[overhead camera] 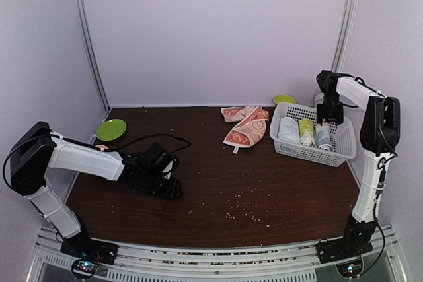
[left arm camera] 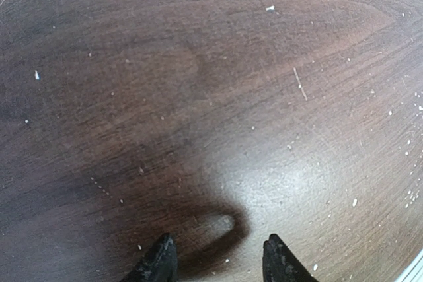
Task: Roll the towels
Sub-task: Place the towel in the storage box, then adjust the towel in the storage box.
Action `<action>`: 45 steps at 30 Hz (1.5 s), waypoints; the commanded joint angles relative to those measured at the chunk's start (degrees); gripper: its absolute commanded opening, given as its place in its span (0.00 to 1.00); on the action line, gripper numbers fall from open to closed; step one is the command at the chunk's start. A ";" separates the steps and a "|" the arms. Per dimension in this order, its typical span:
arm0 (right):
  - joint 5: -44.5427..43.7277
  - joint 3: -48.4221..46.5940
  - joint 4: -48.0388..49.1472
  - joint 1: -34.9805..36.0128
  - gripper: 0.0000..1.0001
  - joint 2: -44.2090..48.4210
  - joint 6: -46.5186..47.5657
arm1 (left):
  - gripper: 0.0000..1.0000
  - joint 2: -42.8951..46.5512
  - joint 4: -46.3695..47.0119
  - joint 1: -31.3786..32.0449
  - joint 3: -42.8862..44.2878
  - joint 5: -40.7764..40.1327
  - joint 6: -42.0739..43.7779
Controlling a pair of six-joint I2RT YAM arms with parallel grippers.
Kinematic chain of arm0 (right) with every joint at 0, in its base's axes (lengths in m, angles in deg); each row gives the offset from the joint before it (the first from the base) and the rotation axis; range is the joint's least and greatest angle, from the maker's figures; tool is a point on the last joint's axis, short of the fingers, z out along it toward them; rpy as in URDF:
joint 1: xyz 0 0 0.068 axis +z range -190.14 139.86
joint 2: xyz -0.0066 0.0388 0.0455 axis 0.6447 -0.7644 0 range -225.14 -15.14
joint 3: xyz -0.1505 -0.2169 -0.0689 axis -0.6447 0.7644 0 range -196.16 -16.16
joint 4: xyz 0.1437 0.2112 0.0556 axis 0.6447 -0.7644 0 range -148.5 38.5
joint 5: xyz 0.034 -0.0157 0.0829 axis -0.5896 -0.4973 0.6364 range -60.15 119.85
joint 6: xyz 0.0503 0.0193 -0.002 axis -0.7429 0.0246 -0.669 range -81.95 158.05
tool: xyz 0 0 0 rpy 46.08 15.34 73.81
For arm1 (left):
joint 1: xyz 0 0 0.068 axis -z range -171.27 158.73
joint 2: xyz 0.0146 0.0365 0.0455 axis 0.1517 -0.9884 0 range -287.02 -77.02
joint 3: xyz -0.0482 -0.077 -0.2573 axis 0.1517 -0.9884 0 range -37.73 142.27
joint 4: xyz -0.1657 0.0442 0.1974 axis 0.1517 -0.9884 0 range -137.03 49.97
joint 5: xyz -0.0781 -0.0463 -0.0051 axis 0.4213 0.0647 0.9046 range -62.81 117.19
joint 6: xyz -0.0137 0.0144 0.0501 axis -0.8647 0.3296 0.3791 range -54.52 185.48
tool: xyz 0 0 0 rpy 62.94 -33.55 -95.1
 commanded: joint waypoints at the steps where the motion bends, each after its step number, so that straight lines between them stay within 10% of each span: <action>1: -2.17 3.08 2.76 -2.43 0.54 1.31 -3.78 | 0.46 1.11 0.97 -0.06 -0.76 0.60 -0.22; 15: -4.61 0.41 0.36 -3.92 0.27 -5.72 -5.68 | 0.46 -0.82 0.06 -0.06 1.25 0.41 -0.21; 45: 14.31 -0.37 3.68 -2.25 0.30 -10.44 -8.01 | 0.45 -2.23 -1.03 -0.06 2.14 -0.26 0.39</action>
